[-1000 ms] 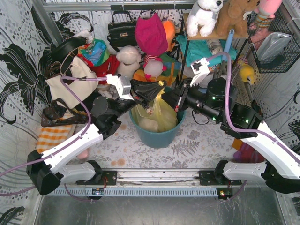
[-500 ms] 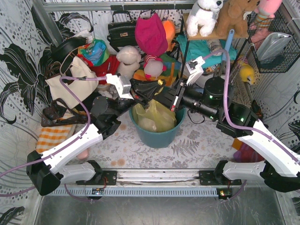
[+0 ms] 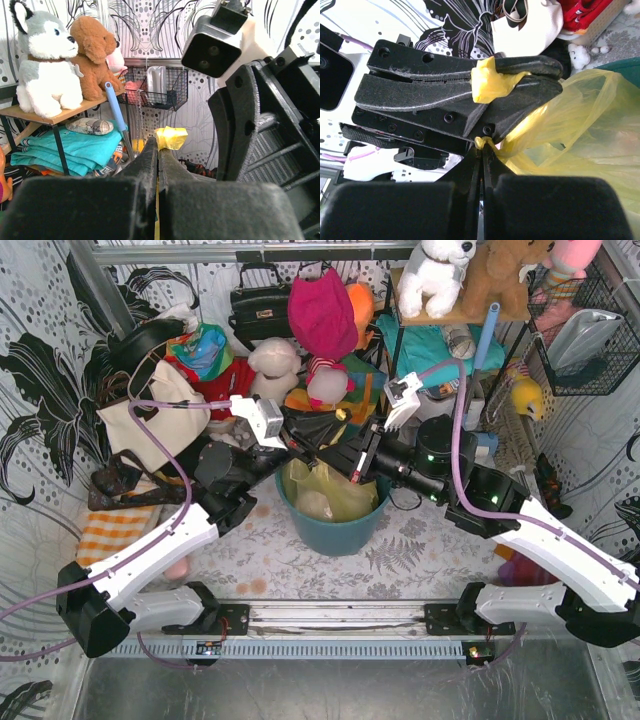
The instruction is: Tie the trash bag
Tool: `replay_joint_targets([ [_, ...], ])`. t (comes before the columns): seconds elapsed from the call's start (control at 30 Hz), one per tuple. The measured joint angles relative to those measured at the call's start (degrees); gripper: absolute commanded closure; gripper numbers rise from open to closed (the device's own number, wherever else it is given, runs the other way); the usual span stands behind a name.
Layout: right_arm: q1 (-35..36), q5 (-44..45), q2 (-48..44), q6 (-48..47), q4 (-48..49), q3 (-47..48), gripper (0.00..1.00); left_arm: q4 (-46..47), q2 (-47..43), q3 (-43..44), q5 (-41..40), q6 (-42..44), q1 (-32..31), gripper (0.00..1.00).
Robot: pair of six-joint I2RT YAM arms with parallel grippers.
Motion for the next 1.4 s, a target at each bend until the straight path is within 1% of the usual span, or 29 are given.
replay_joint_targets([
  [0.17,2.3,4.9,0.0,0.0,0.8,-1.0,1.00,-0.8,0.0,0.0,-0.1,0.2,0.1,1.00],
  [0.23,3.3,7.2,0.0,0.0,1.2,-1.4,1.00,-1.2,0.0,0.0,-0.1,0.4,0.2,0.96],
  [0.3,4.1,9.2,0.1,0.0,1.2,-1.4,1.00,-1.5,0.0,0.0,-0.3,0.5,0.2,0.86],
  [0.43,4.9,11.9,0.3,-0.3,0.7,-1.4,1.00,-2.5,-0.3,0.0,-1.6,1.4,0.5,0.59],
  [0.53,5.4,13.0,0.3,-0.7,-0.2,-1.4,1.00,-3.8,-1.2,-0.3,-3.2,2.3,0.9,0.47],
  [0.6,5.7,13.8,0.2,-1.2,-1.3,-1.4,1.00,-4.3,-2.1,-0.5,-4.2,2.7,1.0,0.44],
  [0.7,5.2,16.7,0.8,-2.1,-2.6,-1.4,1.00,-5.2,-4.7,-0.5,-3.9,2.7,0.2,0.41],
  [0.87,5.1,19.6,1.5,-3.3,-4.7,-1.4,1.00,-8.0,-9.9,-0.4,-4.5,3.7,-0.3,0.41],
  [1.0,5.1,21.4,1.5,-4.0,-6.4,-1.0,1.00,-13.1,-12.9,-0.4,-6.7,4.9,-0.3,0.51],
  [1.13,5.1,22.8,1.5,-5.0,-7.7,0.2,1.00,-19.5,-15.1,-0.4,-7.1,5.6,-0.3,0.52],
  [1.27,5.1,23.2,1.5,-6.2,-8.4,2.0,1.00,-25.8,-16.7,-0.4,-3.9,5.2,-0.3,0.52],
  [1.4,5.1,23.2,1.5,-7.5,-8.4,3.9,1.00,-29.8,-17.9,-0.5,0.4,4.0,-0.3,0.57],
])
